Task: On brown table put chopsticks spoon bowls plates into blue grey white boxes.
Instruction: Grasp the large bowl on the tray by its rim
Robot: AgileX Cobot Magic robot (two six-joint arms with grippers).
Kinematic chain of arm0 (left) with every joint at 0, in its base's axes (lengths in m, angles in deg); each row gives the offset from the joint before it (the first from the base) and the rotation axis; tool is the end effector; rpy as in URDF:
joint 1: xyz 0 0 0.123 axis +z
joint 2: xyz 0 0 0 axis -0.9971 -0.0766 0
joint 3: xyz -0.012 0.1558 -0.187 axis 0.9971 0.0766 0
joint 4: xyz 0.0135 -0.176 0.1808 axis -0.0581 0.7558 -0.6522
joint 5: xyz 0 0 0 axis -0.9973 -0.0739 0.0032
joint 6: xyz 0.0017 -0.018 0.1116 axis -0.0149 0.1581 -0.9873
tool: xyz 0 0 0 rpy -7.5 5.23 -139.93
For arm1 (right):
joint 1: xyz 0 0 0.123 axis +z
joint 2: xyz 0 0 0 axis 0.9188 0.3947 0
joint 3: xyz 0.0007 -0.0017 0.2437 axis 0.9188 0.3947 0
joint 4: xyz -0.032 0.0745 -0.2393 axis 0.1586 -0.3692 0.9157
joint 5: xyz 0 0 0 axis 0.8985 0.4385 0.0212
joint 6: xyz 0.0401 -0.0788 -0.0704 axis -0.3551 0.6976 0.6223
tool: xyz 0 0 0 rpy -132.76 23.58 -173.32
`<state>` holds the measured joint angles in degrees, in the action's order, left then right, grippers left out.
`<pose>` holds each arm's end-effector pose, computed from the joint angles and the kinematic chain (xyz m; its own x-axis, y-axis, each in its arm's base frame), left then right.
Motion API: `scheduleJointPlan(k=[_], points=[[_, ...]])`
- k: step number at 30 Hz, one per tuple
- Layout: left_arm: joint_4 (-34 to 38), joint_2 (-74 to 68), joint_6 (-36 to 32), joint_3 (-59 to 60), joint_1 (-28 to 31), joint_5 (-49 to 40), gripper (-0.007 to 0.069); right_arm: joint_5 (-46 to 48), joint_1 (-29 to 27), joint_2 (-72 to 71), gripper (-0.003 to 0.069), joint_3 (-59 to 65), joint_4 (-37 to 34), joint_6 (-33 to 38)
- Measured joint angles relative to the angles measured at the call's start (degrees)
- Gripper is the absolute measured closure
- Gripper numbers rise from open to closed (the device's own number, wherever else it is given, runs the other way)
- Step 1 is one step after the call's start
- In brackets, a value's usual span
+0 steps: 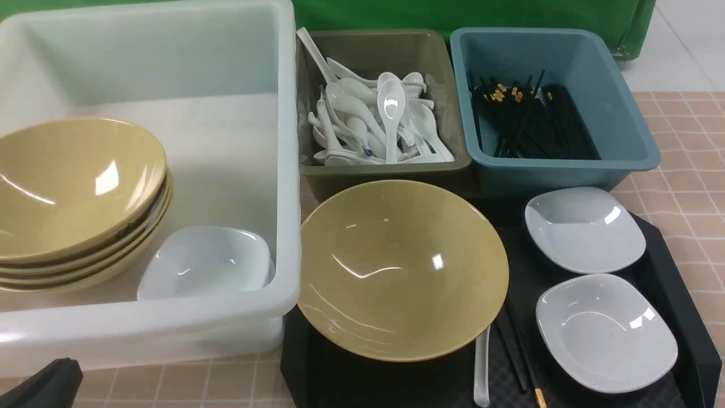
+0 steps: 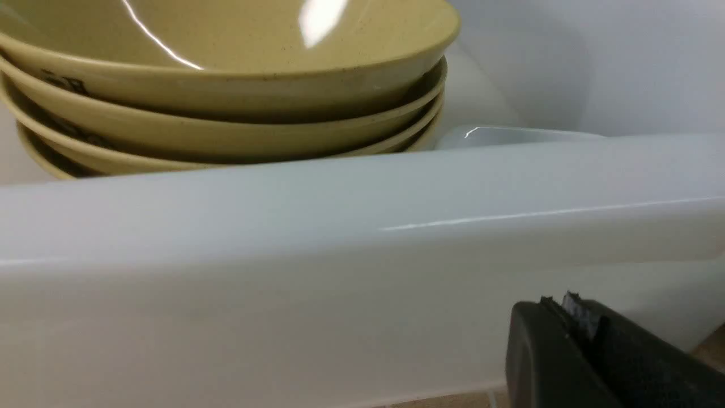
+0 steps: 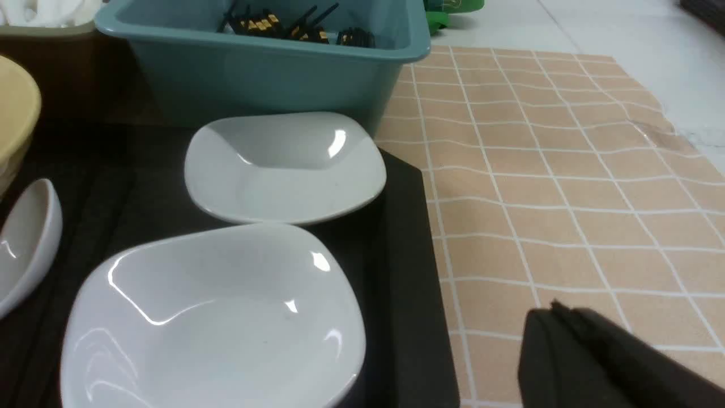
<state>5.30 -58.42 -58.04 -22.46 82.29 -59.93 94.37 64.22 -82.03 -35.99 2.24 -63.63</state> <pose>0.1166 -0.0105 0.1716 -0.2589 -0.0022 -0.9659 0.0849 0.9961 -0.0250 0.1172 -0.0086 0.1705 -0.2577 -0.0263 -0.9659 0.0637 0.9970 -0.0442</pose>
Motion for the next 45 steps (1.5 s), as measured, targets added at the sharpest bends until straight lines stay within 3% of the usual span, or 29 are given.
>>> scheduleJointPlan(k=[27,33,36,38,39,40,41,45], points=[[0.0,0.0,0.0,0.0,0.0,0.0,0.062,0.0,0.0,0.0,0.061,0.0,0.0,0.2],[0.0,0.0,0.0,0.4,0.0,4.4,0.062,-4.0,0.0,0.0,0.061,0.2,0.0,0.6],[0.0,0.0,0.0,0.4,0.0,11.0,0.062,-10.7,0.0,0.0,0.0608,0.3,0.0,0.4],[0.0,0.0,0.0,0.4,0.0,22.6,0.062,-23.3,0.0,0.0,0.0606,0.3,0.0,0.4],[0.0,0.0,0.0,0.4,0.0,23.5,0.062,-23.3,0.0,0.0,0.0606,0.3,0.0,0.4],[0.0,0.0,0.0,0.4,0.0,31.7,0.062,-31.8,0.0,0.0,0.0604,0.3,0.0,0.4],[0.0,0.0,0.0,0.4,0.0,31.7,0.062,-33.9,0.0,0.0,0.0604,0.3,0.0,0.4],[0.1,0.0,0.2,0.4,0.0,49.5,0.062,-56.2,0.0,0.0,0.0601,0.3,0.2,-4.7]])
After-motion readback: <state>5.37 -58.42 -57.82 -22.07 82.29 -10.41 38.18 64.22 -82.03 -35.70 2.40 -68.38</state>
